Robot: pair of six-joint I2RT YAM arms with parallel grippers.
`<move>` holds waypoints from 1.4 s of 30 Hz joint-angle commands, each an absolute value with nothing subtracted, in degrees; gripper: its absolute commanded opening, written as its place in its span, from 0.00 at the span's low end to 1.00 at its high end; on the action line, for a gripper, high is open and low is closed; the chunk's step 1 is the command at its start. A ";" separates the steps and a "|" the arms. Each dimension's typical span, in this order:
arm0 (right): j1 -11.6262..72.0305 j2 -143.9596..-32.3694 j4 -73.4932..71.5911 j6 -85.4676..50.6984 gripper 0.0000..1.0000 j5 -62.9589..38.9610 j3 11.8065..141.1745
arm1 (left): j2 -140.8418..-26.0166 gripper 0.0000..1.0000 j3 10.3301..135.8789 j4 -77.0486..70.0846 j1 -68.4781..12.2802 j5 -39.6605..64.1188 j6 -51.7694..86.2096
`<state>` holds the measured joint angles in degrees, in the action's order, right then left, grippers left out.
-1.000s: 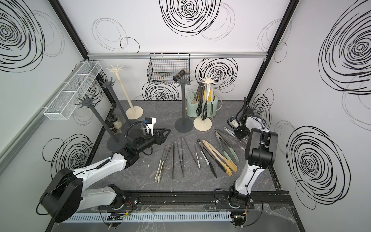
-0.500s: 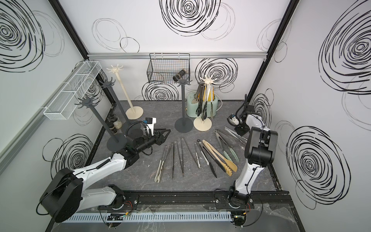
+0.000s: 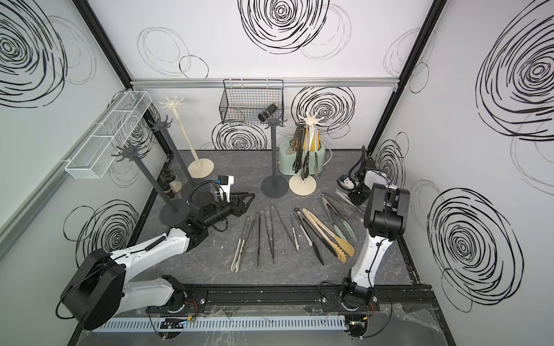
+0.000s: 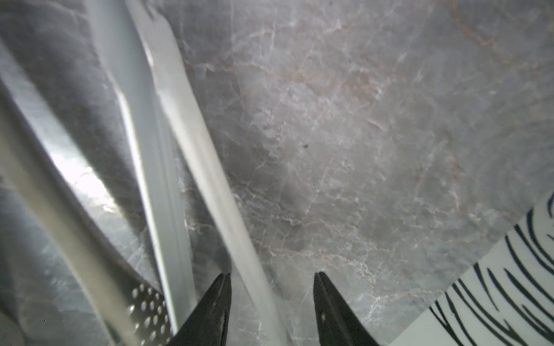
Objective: Hang food tongs on kitchen utensil racks
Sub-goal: Pick up the food tongs from the center of the board.
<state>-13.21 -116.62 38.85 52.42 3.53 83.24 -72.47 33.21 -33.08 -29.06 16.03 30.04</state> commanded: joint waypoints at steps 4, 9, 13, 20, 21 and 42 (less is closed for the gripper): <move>-12.99 -119.50 39.58 54.90 0.46 2.81 85.12 | -73.63 0.51 32.81 -36.25 -28.26 16.60 29.36; -13.10 -121.26 38.71 54.94 0.37 2.37 85.16 | -73.91 0.51 32.72 -36.47 -28.13 16.61 29.29; -13.38 -122.30 36.83 54.50 0.26 3.48 84.77 | -73.87 0.51 32.52 -36.55 -28.13 16.52 29.32; -14.38 -122.82 31.06 53.38 0.11 7.12 84.41 | -74.26 0.51 31.99 -37.46 -28.13 16.74 29.54; -14.40 -123.02 30.26 53.13 0.09 7.73 84.45 | -74.32 0.51 31.92 -37.59 -28.14 16.83 29.58; -13.73 -100.75 23.50 34.80 0.00 12.76 86.68 | -70.23 0.48 31.38 -37.59 -29.82 15.82 30.34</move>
